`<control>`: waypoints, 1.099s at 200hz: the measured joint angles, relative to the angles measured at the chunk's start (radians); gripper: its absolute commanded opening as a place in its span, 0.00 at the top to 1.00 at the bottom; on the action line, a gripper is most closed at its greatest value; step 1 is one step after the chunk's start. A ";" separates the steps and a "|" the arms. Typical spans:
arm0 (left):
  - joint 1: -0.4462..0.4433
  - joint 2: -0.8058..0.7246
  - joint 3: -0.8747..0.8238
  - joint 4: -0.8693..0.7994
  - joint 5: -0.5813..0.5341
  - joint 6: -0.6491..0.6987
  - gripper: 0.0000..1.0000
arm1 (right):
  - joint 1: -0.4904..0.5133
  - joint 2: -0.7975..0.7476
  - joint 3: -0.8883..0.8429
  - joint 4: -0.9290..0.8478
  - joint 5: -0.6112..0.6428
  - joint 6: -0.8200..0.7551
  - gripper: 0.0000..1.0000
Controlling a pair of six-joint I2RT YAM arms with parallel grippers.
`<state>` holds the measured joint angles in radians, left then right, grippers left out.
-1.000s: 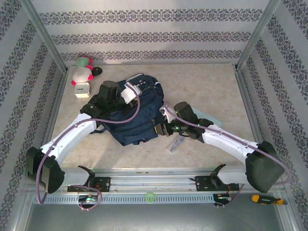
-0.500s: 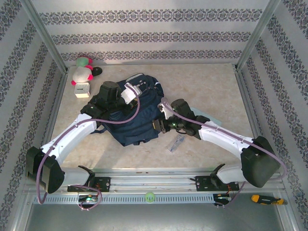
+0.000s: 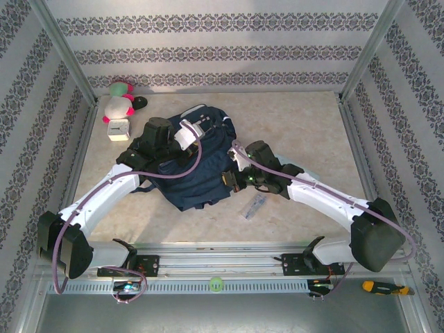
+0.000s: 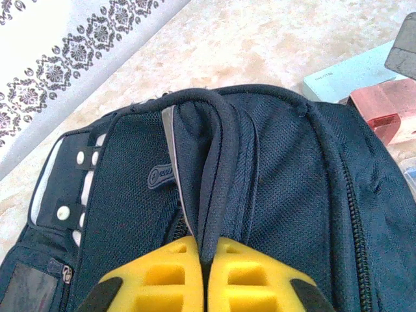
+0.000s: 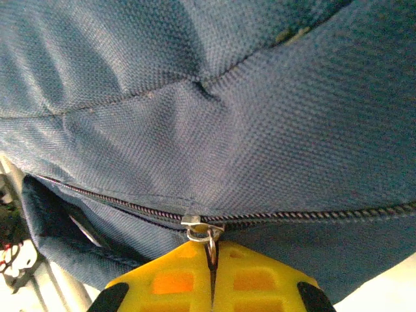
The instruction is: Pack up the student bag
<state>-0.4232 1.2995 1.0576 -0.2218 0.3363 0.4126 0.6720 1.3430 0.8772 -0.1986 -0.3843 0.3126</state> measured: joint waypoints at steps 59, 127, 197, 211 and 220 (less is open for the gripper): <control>-0.003 -0.102 -0.148 -0.034 0.100 -0.013 0.48 | -0.003 0.081 0.022 -0.047 -0.185 0.102 1.00; -0.188 -0.133 -0.306 -0.055 0.092 -0.029 0.79 | -0.016 0.102 0.068 -0.082 -0.326 0.154 1.00; -0.186 -0.061 -0.288 -0.062 0.078 -0.001 1.00 | -0.057 0.085 0.070 -0.198 -0.178 0.027 1.00; -0.176 -0.070 -0.280 -0.082 0.093 0.007 1.00 | -0.071 0.082 0.070 -0.202 -0.139 0.000 1.00; -0.170 -0.078 -0.278 -0.095 0.105 0.014 1.00 | -0.080 0.082 0.070 -0.202 -0.113 -0.014 1.00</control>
<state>-0.5930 1.2213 0.7795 -0.3172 0.4412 0.4263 0.5919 1.4246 0.9470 -0.4004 -0.4969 0.2985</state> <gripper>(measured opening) 0.056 0.042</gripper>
